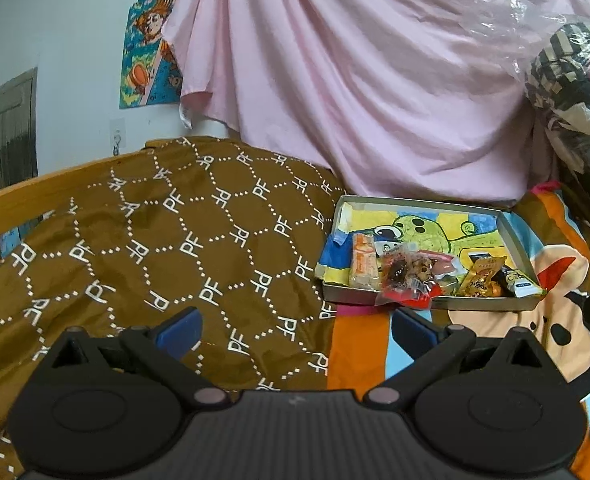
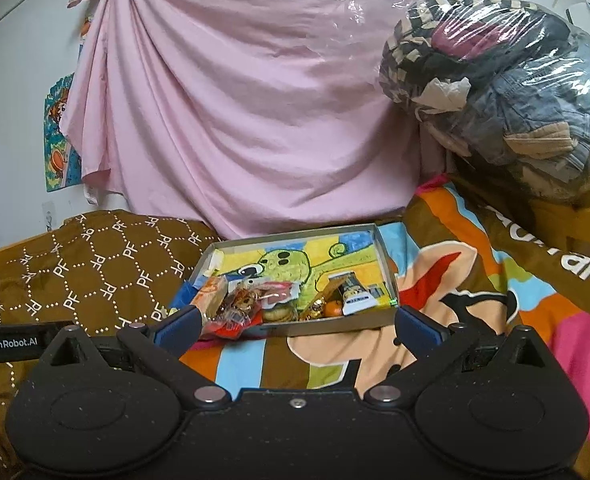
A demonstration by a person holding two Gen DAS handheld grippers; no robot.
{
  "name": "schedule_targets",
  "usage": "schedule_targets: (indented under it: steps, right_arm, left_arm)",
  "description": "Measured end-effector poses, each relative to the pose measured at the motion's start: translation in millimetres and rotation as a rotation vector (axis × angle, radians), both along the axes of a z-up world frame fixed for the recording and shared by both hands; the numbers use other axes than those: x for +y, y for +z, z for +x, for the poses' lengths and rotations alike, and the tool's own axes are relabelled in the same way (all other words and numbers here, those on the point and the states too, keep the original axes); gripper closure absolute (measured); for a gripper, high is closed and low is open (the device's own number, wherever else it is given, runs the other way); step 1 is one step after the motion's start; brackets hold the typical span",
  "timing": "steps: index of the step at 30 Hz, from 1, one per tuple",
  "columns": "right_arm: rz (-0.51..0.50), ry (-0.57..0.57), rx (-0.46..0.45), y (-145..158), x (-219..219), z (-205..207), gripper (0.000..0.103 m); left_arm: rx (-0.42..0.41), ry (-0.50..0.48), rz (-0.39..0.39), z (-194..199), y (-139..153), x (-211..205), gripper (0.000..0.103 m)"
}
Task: Organize snacks
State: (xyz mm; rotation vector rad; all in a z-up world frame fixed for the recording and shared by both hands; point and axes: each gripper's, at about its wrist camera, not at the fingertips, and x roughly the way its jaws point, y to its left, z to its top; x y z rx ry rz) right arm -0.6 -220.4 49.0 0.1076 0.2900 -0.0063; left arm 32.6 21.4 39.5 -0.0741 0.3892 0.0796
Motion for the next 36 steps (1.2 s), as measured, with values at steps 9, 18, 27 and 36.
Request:
schedule_targets:
  steps: [9, 18, 27, 36]
  right_arm:
    - [-0.016, 0.0, 0.04, -12.9, 5.9, -3.2, 0.001]
    - [-0.047, 0.027, 0.053, -29.5, 12.1, -0.2, 0.001]
    - [-0.06, 0.024, 0.085, -50.1, 15.0, 10.2, 0.001]
    - [-0.076, 0.044, 0.12, -61.9, 20.7, 18.7, 0.001]
  left_arm:
    - [0.014, -0.034, 0.001, -3.3, -15.0, 0.3, 0.0]
    - [0.025, -0.016, -0.022, 2.0, -31.2, 9.4, 0.0]
    - [0.053, -0.023, -0.022, 12.9, -50.8, 13.2, 0.0]
    - [0.073, -0.041, -0.002, 19.5, -66.5, 9.3, 0.0]
